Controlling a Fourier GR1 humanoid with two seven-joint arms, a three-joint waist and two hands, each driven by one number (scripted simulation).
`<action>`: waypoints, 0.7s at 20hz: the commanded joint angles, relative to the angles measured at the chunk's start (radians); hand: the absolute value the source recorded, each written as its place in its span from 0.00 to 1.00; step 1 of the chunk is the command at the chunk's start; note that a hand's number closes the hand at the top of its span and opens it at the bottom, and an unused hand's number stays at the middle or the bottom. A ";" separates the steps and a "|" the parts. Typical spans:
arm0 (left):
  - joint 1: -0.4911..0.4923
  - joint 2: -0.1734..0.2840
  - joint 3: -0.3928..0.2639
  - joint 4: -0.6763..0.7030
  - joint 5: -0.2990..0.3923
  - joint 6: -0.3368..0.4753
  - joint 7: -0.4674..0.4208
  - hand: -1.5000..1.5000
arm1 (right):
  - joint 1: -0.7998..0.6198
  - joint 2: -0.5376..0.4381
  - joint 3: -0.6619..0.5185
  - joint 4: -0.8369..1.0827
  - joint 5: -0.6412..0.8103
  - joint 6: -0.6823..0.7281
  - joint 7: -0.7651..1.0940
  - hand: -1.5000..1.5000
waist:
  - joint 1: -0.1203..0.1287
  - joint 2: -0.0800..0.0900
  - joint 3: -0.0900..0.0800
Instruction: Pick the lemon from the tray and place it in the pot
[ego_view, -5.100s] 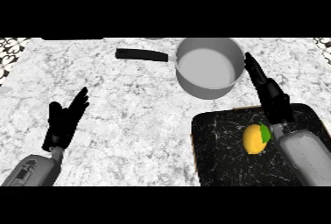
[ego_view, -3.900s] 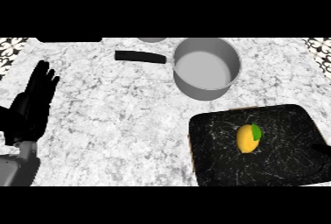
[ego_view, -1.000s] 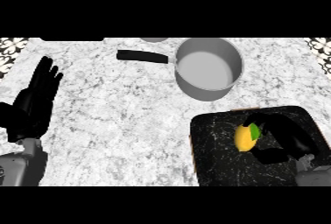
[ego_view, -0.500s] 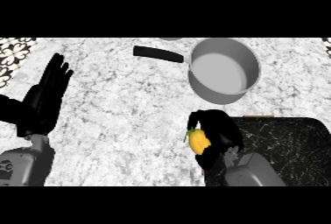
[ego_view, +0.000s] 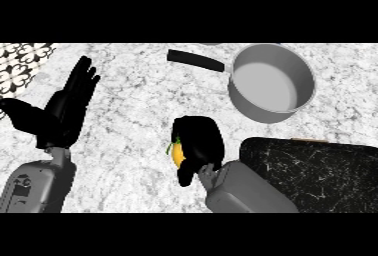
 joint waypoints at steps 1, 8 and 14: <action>-0.013 -0.006 -0.008 0.012 -0.001 -0.003 0.006 0.50 | -0.144 0.011 0.030 0.008 0.012 -0.188 0.142 1.00 | 0.000 -0.007 0.001; 0.004 -0.019 -0.003 0.048 -0.030 0.028 -0.026 0.50 | -0.379 0.012 0.055 0.042 0.209 -0.398 0.383 1.00 | -0.048 -0.022 -0.002; 0.001 0.013 0.035 0.035 -0.011 0.018 -0.013 0.50 | -0.533 0.011 0.002 0.136 0.311 -0.447 0.505 1.00 | -0.062 -0.022 -0.001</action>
